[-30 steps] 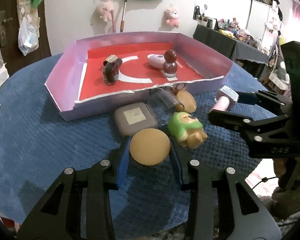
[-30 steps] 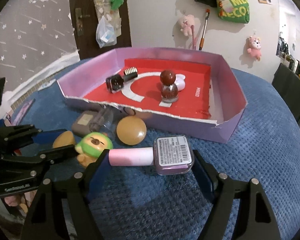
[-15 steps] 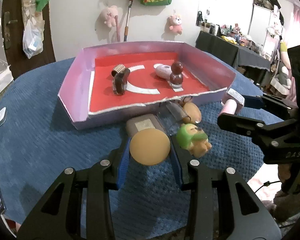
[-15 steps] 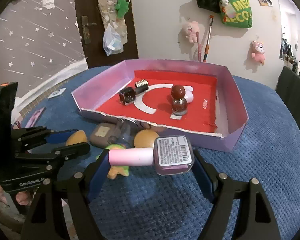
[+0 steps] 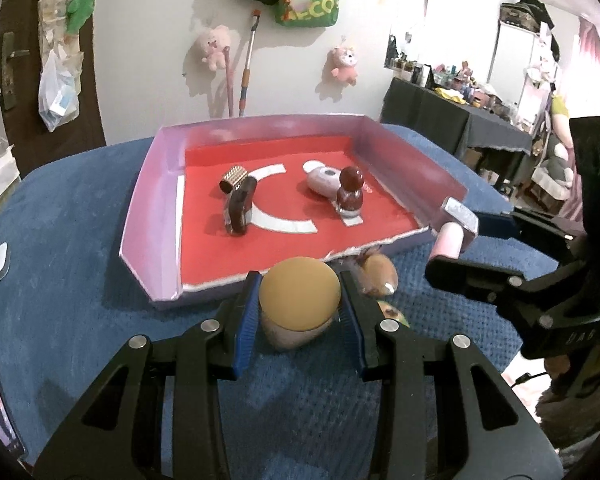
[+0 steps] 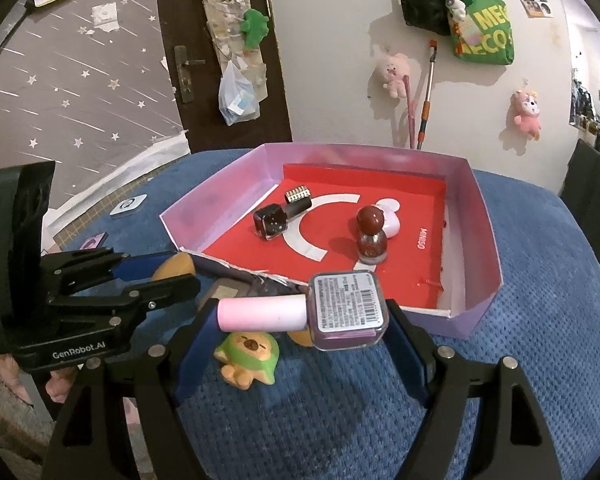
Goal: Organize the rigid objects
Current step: 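Carry the beige puff and pink-capped bottle over the box with both tools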
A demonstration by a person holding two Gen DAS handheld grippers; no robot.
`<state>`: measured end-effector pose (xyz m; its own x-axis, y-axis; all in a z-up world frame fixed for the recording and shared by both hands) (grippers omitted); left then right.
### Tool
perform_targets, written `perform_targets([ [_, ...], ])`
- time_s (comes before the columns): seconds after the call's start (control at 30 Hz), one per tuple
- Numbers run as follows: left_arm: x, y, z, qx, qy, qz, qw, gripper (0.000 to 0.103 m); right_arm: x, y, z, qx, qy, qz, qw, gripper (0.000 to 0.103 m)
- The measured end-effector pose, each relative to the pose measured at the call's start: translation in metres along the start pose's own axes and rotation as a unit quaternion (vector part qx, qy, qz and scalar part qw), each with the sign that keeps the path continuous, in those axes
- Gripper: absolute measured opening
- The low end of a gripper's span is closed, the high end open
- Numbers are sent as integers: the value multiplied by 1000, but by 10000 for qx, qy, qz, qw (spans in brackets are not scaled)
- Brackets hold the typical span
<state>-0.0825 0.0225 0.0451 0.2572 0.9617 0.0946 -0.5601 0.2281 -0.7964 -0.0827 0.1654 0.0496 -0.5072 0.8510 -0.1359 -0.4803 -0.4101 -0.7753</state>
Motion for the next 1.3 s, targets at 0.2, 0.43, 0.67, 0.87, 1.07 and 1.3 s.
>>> perform_targets([
  [0.2, -3, -3, 15, 99, 62, 13, 9999, 36, 1, 1, 10, 0, -39, 65, 10000, 80],
  [0.43, -5, 0, 31, 121, 139, -56, 9998, 36, 5, 3, 21, -43, -50, 135, 9999, 80],
  [0.67, -8, 11, 42, -21, 141, -214, 9997, 36, 11, 9, 33, -146, -51, 187, 9997, 80],
  [0.87, -12, 23, 48, -180, 116, -277, 9994, 36, 21, 18, 41, -286, 32, 238, 9993, 80],
  [1.07, -17, 38, 53, -367, 82, -313, 9988, 36, 31, 34, 47, -521, 199, 319, 9979, 80],
  [1.3, -24, 58, 58, -618, 50, -243, 9978, 36, 43, 51, 51, -769, 403, 375, 9955, 80],
])
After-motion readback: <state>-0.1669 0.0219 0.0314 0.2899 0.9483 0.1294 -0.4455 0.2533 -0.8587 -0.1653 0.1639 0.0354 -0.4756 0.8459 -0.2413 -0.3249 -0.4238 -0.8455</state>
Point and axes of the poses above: each gripper's, at about its wrist camera, not at the fingertips, and y roughly the way its jaws point, x to its right, z to its top, the point moved 3 cm from there along y, roughly the way its jaws point, and after that the axes turned 13 degrees about -x, right-handed, at the moved point
